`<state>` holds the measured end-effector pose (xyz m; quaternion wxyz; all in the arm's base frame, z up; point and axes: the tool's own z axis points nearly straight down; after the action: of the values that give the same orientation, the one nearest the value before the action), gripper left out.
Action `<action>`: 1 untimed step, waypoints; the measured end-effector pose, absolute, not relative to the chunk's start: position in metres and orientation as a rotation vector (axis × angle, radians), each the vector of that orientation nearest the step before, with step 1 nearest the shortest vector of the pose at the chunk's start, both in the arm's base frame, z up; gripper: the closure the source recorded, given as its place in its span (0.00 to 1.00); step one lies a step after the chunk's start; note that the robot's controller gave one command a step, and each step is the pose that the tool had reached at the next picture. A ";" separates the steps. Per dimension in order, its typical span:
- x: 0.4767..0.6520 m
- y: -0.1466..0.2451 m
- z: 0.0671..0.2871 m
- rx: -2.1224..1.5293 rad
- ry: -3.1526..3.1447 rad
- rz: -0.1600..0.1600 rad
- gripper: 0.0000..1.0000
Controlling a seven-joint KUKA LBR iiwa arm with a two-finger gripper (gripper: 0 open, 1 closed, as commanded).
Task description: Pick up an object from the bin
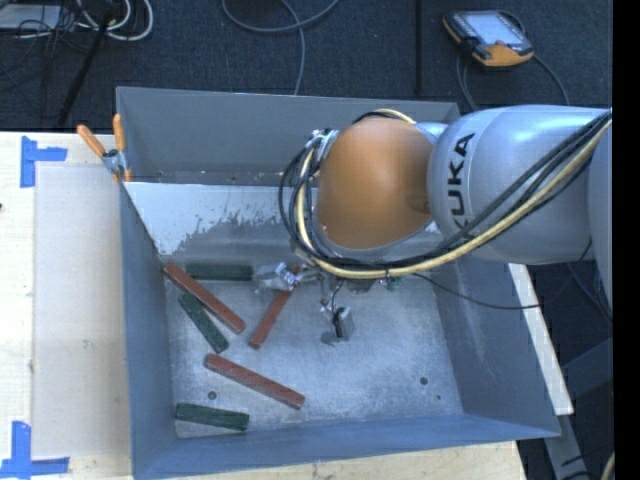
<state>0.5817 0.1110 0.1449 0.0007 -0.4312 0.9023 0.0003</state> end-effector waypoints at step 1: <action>0.579 0.113 0.137 -1.361 2.834 0.005 0.00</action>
Offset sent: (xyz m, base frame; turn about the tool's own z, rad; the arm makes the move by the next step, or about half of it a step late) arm 0.0111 0.0294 -0.0749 -0.2205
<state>0.5791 0.1128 0.1372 -0.0010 -0.4328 0.9015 0.0015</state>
